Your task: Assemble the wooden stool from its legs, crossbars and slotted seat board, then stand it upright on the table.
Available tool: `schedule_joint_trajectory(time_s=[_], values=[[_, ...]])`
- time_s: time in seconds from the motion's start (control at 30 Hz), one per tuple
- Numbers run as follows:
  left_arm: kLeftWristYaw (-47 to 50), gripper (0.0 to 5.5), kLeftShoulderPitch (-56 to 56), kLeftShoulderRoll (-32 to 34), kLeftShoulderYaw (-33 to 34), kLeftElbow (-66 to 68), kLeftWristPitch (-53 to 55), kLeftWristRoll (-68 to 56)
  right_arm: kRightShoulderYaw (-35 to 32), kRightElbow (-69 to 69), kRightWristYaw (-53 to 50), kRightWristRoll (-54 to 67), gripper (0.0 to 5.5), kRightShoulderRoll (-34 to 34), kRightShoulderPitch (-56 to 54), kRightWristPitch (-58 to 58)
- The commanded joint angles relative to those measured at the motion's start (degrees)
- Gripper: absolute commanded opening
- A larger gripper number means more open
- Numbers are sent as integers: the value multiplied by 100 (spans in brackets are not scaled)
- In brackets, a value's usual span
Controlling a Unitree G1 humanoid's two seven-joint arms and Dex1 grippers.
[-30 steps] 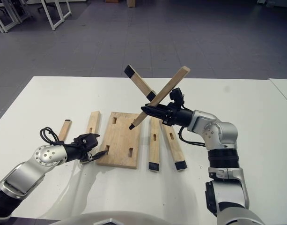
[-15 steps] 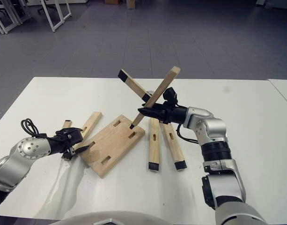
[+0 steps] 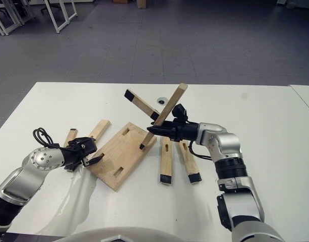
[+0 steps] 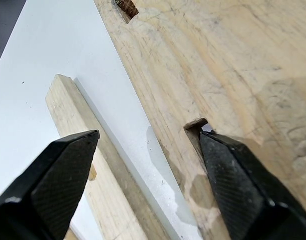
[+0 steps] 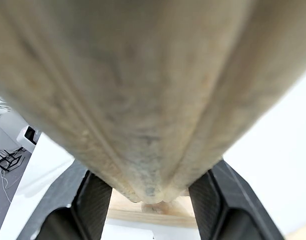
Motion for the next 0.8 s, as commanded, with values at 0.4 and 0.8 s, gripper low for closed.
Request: schedule_joint_trajectory(time_s=[0.4, 0.8], values=[[-181, 372, -79, -546, -447, -65, 209, 280, 379, 934, -157, -1142, 203, -5, -190, -1475], [-83, 372, -59, -911, -532, -298, 495, 331, 860, 281, -1055, -1769, 203, 84, 1037, -1958]])
